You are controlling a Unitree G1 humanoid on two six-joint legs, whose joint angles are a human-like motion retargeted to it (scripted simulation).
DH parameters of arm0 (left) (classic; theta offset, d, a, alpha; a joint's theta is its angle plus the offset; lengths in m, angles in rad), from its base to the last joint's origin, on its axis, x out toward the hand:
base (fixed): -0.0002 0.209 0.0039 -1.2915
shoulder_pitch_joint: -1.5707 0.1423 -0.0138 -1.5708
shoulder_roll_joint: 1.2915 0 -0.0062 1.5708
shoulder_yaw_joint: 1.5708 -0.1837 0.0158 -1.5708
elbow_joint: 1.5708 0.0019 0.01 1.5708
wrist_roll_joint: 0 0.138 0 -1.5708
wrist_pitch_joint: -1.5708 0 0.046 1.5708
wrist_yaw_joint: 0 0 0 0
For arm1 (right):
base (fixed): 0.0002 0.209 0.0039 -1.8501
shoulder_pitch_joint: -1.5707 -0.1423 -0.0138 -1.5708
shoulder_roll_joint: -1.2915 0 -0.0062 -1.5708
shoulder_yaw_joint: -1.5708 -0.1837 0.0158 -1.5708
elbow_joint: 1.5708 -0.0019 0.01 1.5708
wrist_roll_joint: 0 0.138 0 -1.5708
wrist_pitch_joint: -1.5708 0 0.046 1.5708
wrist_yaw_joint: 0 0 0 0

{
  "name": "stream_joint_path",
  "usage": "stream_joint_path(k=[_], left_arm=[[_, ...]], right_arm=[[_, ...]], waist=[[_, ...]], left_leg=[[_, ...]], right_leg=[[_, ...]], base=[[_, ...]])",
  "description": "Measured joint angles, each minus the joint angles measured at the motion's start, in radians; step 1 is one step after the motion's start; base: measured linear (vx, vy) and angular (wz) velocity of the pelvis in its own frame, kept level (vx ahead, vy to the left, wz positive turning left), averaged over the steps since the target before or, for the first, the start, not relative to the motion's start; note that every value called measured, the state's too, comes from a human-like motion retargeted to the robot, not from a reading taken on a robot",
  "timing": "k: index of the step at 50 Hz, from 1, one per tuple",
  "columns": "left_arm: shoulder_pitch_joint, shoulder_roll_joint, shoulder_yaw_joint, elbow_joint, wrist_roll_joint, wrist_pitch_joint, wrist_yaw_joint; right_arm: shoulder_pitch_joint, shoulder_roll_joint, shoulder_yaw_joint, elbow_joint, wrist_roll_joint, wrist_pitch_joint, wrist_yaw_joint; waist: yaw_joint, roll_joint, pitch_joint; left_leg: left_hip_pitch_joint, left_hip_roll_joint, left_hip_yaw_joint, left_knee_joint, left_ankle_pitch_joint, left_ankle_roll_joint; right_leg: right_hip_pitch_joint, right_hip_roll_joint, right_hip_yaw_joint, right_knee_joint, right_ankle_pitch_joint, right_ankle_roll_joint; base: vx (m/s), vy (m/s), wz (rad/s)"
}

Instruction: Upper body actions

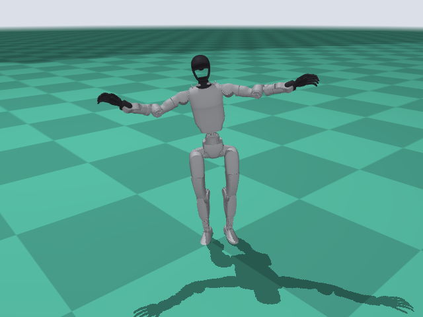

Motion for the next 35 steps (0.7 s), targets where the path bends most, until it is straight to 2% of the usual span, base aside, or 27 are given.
stream_joint_path(k=[2,4,8,10,13,16,19,25,28,32,33,35], left_arm=[[0.186,-0.073,0.149,0.049,-0.082,-0.016,-0.054],[0.348,-0.175,0.242,0.075,-0.146,-0.043,-0.086],[0.548,-0.424,0.302,0.118,-0.194,-0.054,-0.099],[0.614,-0.544,0.276,0.158,-0.224,-0.04,-0.111],[0.667,-0.694,0.171,0.261,-0.259,-0.004,-0.169],[0.67,-0.827,0.049,0.354,-0.23,0.025,-0.25],[0.661,-0.959,-0.053,0.398,-0.152,0.004,-0.337],[0.62,-1.168,-0.297,0.405,-0.099,-0.039,-0.361],[0.626,-1.249,-0.425,0.399,-0.136,-0.059,-0.354],[0.63,-1.333,-0.539,0.39,-0.159,-0.092,-0.343],[0.626,-1.348,-0.561,0.386,-0.141,-0.089,-0.343],[0.613,-1.355,-0.588,0.368,-0.06,-0.035,-0.271]], right_arm=[[0.144,0.094,-0.196,0.072,0.041,0.004,0.064],[0.263,0.203,-0.332,0.124,0.099,-0.025,0.179],[0.418,0.46,-0.39,0.195,0.208,-0.096,0.332],[0.471,0.592,-0.347,0.226,0.198,-0.127,0.35],[0.547,0.744,-0.233,0.27,0.052,-0.155,0.337],[0.591,0.833,-0.098,0.338,-0.135,-0.151,0.298],[0.599,0.88,0.057,0.446,-0.281,-0.11,0.259],[0.623,1.017,0.289,0.579,-0.412,-0.039,0.272],[0.649,1.074,0.38,0.619,-0.465,-0.02,0.35],[0.653,1.127,0.508,0.658,-0.496,0.029,0.526],[0.65,1.137,0.54,0.662,-0.49,0.042,0.561],[0.645,1.15,0.577,0.66,-0.481,0.112,0.544]], waist=[[0.001,-0.002,0.026],[0.001,-0.004,0.046],[-0.015,-0.016,0.079],[-0.041,-0.026,0.105],[-0.081,-0.028,0.158],[-0.103,-0.019,0.197],[-0.116,-0.019,0.217],[-0.092,-0.036,0.224],[-0.076,-0.04,0.204],[-0.073,-0.046,0.194],[-0.073,-0.053,0.193],[-0.06,-0.051,0.197]], left_leg=[[0.009,-0.002,0.0,-0.001,0.001,0.001],[0.017,-0.003,0.001,-0.003,0.002,0.002],[0.038,-0.006,0.001,-0.004,0.004,0.003],[0.06,-0.007,0.0,-0.004,0.005,0.004],[0.106,-0.006,-0.001,-0.006,0.007,0.007],[0.135,-0.003,0.011,-0.009,0.005,0.009],[0.147,-0.002,0.028,-0.012,0.002,0.009],[0.15,-0.009,0.042,-0.016,0.001,0.008],[0.141,-0.008,0.041,-0.016,0.002,0.008],[0.138,-0.006,0.042,-0.016,0.001,0.004],[0.138,-0.002,0.042,-0.013,0.0,-0.006],[0.135,-0.003,0.056,-0.016,0.008,0.001]], right_leg=[[0.008,-0.001,0.0,-0.001,0.001,0.0],[0.015,-0.002,0.0,-0.001,0.003,0.0],[0.036,-0.004,-0.001,-0.002,0.005,0.0],[0.059,-0.005,-0.003,-0.002,0.006,0.001],[0.103,-0.004,-0.003,-0.002,0.008,0.002],[0.124,0.001,0.007,-0.001,0.011,0.002],[0.126,0.004,0.021,-0.001,0.015,0.0],[0.118,-0.003,0.029,0.001,0.019,-0.001],[0.109,-0.004,0.028,0.001,0.02,-0.001],[0.104,-0.003,0.028,0.0,0.02,-0.003],[0.111,-0.003,0.029,-0.008,0.019,-0.008],[0.117,0.003,0.042,-0.013,0.022,-0.008]], base=[[0.06,0.09,-0.02],[0.05,0.05,-0.03],[0.11,0.01,-0.02],[0.11,-0.07,-0.01],[0.07,-0.03,-0.03],[-0.02,0.03,-0.24],[-0.07,0.02,-0.3],[-0.02,0.0,-0.07],[0.02,0.0,0.01],[-0.02,0.0,-0.01],[-0.07,0.0,-0.1],[-0.06,-0.01,-0.25]])
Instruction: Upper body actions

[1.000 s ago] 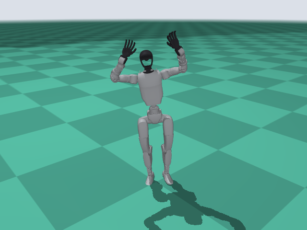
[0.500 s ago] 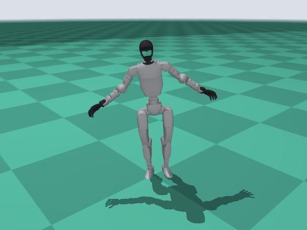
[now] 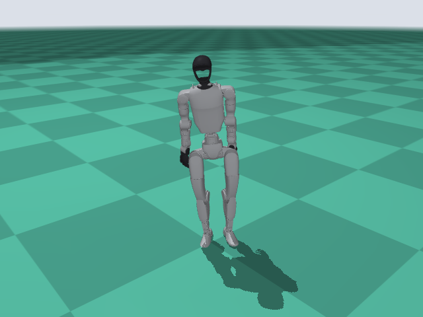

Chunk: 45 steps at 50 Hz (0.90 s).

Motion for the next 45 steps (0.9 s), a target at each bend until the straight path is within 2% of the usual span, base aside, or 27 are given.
stream_joint_path(k=[2,5,7,8,10,17,22,27,33,38,45], left_arm=[[-0.012,0.039,-0.045,-0.011,0.041,-0.004,-0.004],[-0.032,0.096,-0.101,-0.013,0.06,-0.039,-0.109],[-0.037,0.124,-0.108,-0.017,0.05,-0.031,-0.193],[-0.039,0.131,-0.1,-0.019,0.046,-0.017,-0.221],[-0.039,0.137,-0.084,-0.018,0.036,0.005,-0.238],[-0.017,0.119,-0.045,0.013,-0.113,0.01,-0.148],[0.022,0.09,-0.061,0.03,-0.121,0.038,-0.105],[0.051,0.063,-0.068,0.035,-0.13,0.043,-0.086],[0.05,0.054,-0.038,0.042,-0.223,0.04,-0.094],[0.037,0.071,-0.074,0.034,-0.18,0.037,-0.119],[0.031,0.068,-0.087,0.032,-0.142,0.026,-0.091]], right_arm=[[-0.005,-0.008,0.006,-0.004,0.007,-0.001,-0.049],[-0.023,-0.034,0.01,0.009,0.003,-0.057,-0.037],[-0.037,-0.06,0.034,0.011,-0.029,-0.083,0.026],[-0.043,-0.07,0.042,0.009,-0.045,-0.087,0.05],[-0.046,-0.081,0.038,0.005,-0.06,-0.09,0.064],[-0.04,-0.082,0.01,0.007,0.011,-0.109,-0.029],[-0.007,-0.061,0.01,0.023,0.039,-0.113,-0.056],[0.033,-0.022,0.001,0.02,0.086,-0.089,-0.028],[0.035,-0.022,-0.031,0.017,0.146,-0.083,-0.024],[0.011,-0.049,-0.021,0.006,0.084,-0.089,0.049],[0.007,-0.042,-0.02,0.009,0.087,-0.093,0.034]], waist=[[-0.006,0.003,0.0],[-0.12,0.0,-0.014],[-0.082,-0.001,-0.024],[-0.018,-0.002,-0.029],[0.007,-0.004,-0.033],[0.02,-0.003,-0.045],[0.005,0.01,-0.069],[0.015,0.005,-0.076],[0.012,0.004,-0.078],[0.022,0.01,-0.074],[0.027,0.012,-0.075]], left_leg=[[-0.011,-0.013,-0.007,0.0,0.012,0.019],[-0.017,-0.026,-0.142,0.005,0.014,0.012],[-0.023,-0.022,-0.107,0.004,0.012,0.012],[-0.02,-0.011,-0.044,0.001,0.004,0.009],[-0.02,-0.01,-0.03,0.001,0.002,0.009],[-0.024,-0.012,-0.034,0.001,0.002,0.008],[-0.032,-0.01,-0.049,0.001,0.002,0.008],[-0.026,-0.022,-0.042,0.001,-0.003,0.01],[-0.02,-0.025,-0.055,0.001,-0.002,0.01],[-0.022,-0.017,-0.043,0.003,-0.001,0.008],[-0.023,-0.018,-0.036,0.002,-0.001,0.009]], right_leg=[[-0.008,0.009,-0.01,0.002,0.008,-0.01],[-0.022,-0.022,-0.143,0.01,0.015,-0.001],[-0.022,-0.018,-0.106,0.008,0.008,0.003],[-0.024,-0.009,-0.042,0.012,0.0,0.003],[-0.025,-0.006,-0.026,0.013,-0.002,0.001],[-0.025,-0.008,-0.03,0.012,-0.005,0.003],[-0.025,-0.005,-0.04,0.01,-0.012,0.005],[-0.003,0.021,-0.038,-0.007,-0.025,-0.024],[-0.005,0.007,-0.051,-0.002,-0.019,-0.015],[-0.009,0.002,-0.036,0.003,-0.015,-0.007],[-0.009,0.008,-0.03,0.0,-0.015,-0.012]], base=[[-0.01,-0.01,0.42],[-0.01,-0.04,1.79],[-0.05,-0.04,-0.71],[-0.05,-0.02,-1.83],[-0.03,-0.02,-0.76],[0.0,0.0,0.0],[0.0,0.0,0.0],[0.0,0.0,-0.04],[0.0,0.0,0.07],[-0.01,0.0,-0.08],[0.0,0.0,0.0]])
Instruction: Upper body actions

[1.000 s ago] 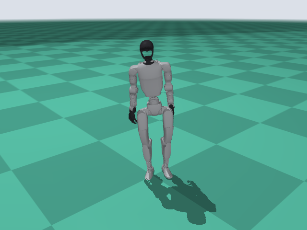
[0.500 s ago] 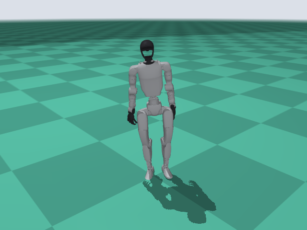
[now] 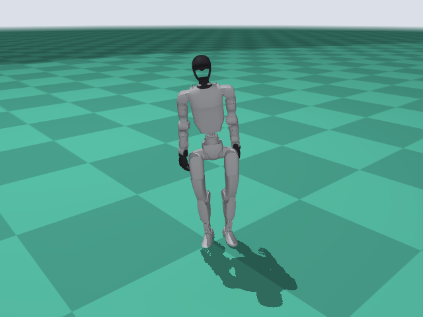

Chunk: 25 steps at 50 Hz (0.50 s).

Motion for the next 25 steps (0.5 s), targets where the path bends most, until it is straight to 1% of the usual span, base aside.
stream_joint_path(k=[8,15,21,25], left_arm=[[0.009,0.001,0.029,0.019,-0.04,-0.009,-0.056],[0.004,0.01,0.013,0.016,-0.015,-0.013,-0.075],[-0.013,0.024,-0.01,0.012,0.039,-0.011,-0.088],[-0.033,0.032,-0.034,0.022,0.058,-0.01,-0.112]], right_arm=[[0.016,0.017,-0.005,0.007,0.02,0.011,-0.032],[0.015,0.004,0.001,0.014,0.049,0.01,-0.025],[0.01,0.008,0.006,0.017,0.043,0.014,-0.027],[0.008,0.013,0.015,0.018,0.045,0.023,-0.042]], waist=[[-0.016,0.002,-0.014],[0.0,0.007,-0.007],[0.045,0.001,0.002],[0.04,-0.002,0.005]], left_leg=[[0.015,-0.007,-0.013,-0.011,-0.015,0.001],[0.017,0.005,0.005,-0.009,-0.014,-0.001],[0.011,0.006,0.043,-0.004,-0.004,0.003],[0.011,0.003,0.032,-0.002,-0.002,0.001]], right_leg=[[-0.001,0.001,-0.011,0.0,-0.009,0.001],[-0.002,-0.012,0.009,0.009,-0.005,0.021],[0.002,0.005,0.045,0.003,0.002,0.003],[0.005,0.007,0.033,0.0,0.003,-0.004]], base=[[0.0,0.0,0.02],[-0.01,-0.01,-0.11],[0.0,-0.01,-0.31],[-0.01,-0.01,0.14]])
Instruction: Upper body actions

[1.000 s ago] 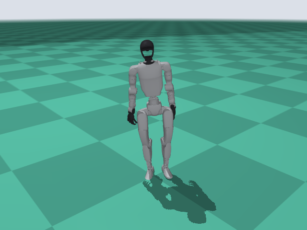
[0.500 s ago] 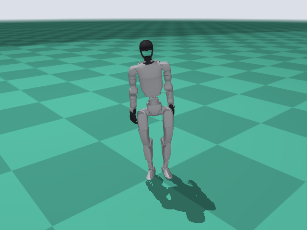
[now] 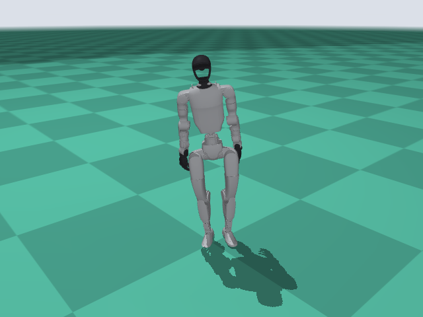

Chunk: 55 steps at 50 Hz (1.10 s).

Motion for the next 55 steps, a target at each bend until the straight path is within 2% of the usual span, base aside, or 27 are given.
stream_joint_path(k=[5,10,13,18,23,27,32,37,40,42,46,50,52,55], left_arm=[[-0.037,0.011,-0.028,0.012,0.013,0.012,-0.031],[-0.103,0.028,-0.009,0.015,0.011,-0.047,-0.034],[-0.195,0.064,0.013,0.018,0.0,-0.044,-0.049],[-0.434,0.159,0.078,-0.012,-0.005,-0.027,-0.082],[-0.736,0.265,0.157,-0.034,0.029,-0.016,-0.069],[-0.954,0.344,0.193,-0.082,0.027,-0.045,-0.016],[-1.186,0.399,0.169,-0.182,-0.1,-0.126,0.075],[-1.388,0.443,0.096,-0.284,-0.244,-0.256,0.165],[-1.501,0.533,0.018,-0.328,-0.291,-0.315,0.212],[-1.569,0.587,-0.021,-0.361,-0.299,-0.324,0.243],[-1.697,0.68,-0.08,-0.446,-0.339,-0.386,0.328],[-1.801,0.749,-0.142,-0.536,-0.378,-0.525,0.423],[-1.855,0.772,-0.189,-0.553,-0.381,-0.584,0.482],[-1.928,0.79,-0.229,-0.549,-0.377,-0.612,0.538]], right_arm=[[-0.011,-0.002,0.031,0.01,-0.018,0.006,-0.018],[-0.052,-0.006,0.032,0.019,-0.021,-0.014,-0.031],[-0.12,-0.019,0.004,0.027,0.054,-0.044,-0.019],[-0.328,-0.059,-0.062,-0.006,0.192,-0.072,0.098],[-0.605,-0.102,-0.081,-0.092,0.197,-0.131,0.182],[-0.848,-0.11,-0.091,-0.172,0.298,-0.155,0.241],[-1.121,-0.132,-0.064,-0.274,0.602,-0.144,0.252],[-1.362,-0.214,0.017,-0.386,0.968,-0.146,0.157],[-1.52,-0.307,0.123,-0.432,1.146,-0.192,0.052],[-1.62,-0.371,0.195,-0.464,1.211,-0.231,-0.029],[-1.796,-0.501,0.328,-0.548,1.248,-0.344,-0.222],[-1.942,-0.624,0.427,-0.613,1.197,-0.474,-0.44],[-1.99,-0.677,0.442,-0.632,1.197,-0.5,-0.502],[-2.049,-0.722,0.435,-0.652,1.254,-0.508,-0.508]], waist=[[-0.025,-0.005,0.002],[-0.029,-0.003,0.005],[-0.034,-0.001,-0.008],[-0.027,-0.004,-0.051],[-0.038,-0.007,-0.1],[-0.049,0.005,-0.149],[-0.037,0.007,-0.201],[-0.012,0.004,-0.239],[-0.011,0.01,-0.245],[-0.006,0.016,-0.249],[-0.001,0.02,-0.241],[0.003,0.013,-0.237],[0.017,-0.002,-0.242],[0.037,-0.009,-0.246]], left_leg=[[0.0,-0.004,-0.033,0.003,0.006,-0.002],[0.002,-0.001,-0.033,0.005,0.009,-0.002],[-0.005,-0.001,-0.04,0.007,0.013,-0.002],[-0.026,0.0,-0.04,0.011,0.017,-0.002],[-0.036,0.001,-0.044,0.015,0.018,-0.001],[-0.045,0.007,-0.037,0.015,0.013,-0.002],[-0.054,0.01,-0.024,0.015,0.003,-0.004],[-0.083,0.014,-0.024,0.015,-0.003,-0.007],[-0.101,0.017,-0.03,0.015,-0.004,-0.01],[-0.115,0.021,-0.03,0.014,-0.004,-0.012],[-0.139,0.028,-0.027,0.016,-0.006,-0.017],[-0.165,0.034,-0.03,0.018,-0.006,-0.022],[-0.178,0.036,-0.034,0.018,-0.006,-0.023],[-0.196,0.039,-0.041,0.019,-0.006,-0.027]], right_leg=[[0.006,-0.013,-0.032,0.0,0.002,0.006],[0.007,-0.018,-0.034,0.003,0.006,0.011],[0.003,-0.02,-0.04,0.003,0.008,0.011],[-0.014,-0.022,-0.043,0.003,0.013,0.012],[-0.021,-0.02,-0.047,0.004,0.013,0.011],[-0.035,-0.015,-0.041,0.007,0.01,0.011],[-0.054,-0.012,-0.029,0.011,0.006,0.01],[-0.085,-0.009,-0.025,0.013,-0.001,0.011],[-0.101,-0.008,-0.028,0.014,-0.005,0.012],[-0.116,-0.008,-0.027,0.015,-0.006,0.014],[-0.139,-0.007,-0.021,0.016,-0.008,0.017],[-0.16,-0.007,-0.019,0.014,-0.012,0.019],[-0.17,-0.007,-0.021,0.014,-0.014,0.02],[-0.184,-0.007,-0.025,0.014,-0.019,0.022]], base=[[0.0,-0.02,0.29],[-0.04,-0.02,0.02],[-0.06,-0.03,0.11],[-0.07,-0.07,0.01],[-0.05,-0.1,0.04],[-0.01,-0.06,-0.04],[0.04,-0.02,-0.06],[0.01,0.01,0.01],[0.02,0.08,0.1],[0.03,0.11,0.02],[-0.01,0.03,-0.02],[-0.09,-0.03,0.06],[-0.07,-0.12,0.11],[-0.05,-0.01,0.09]])
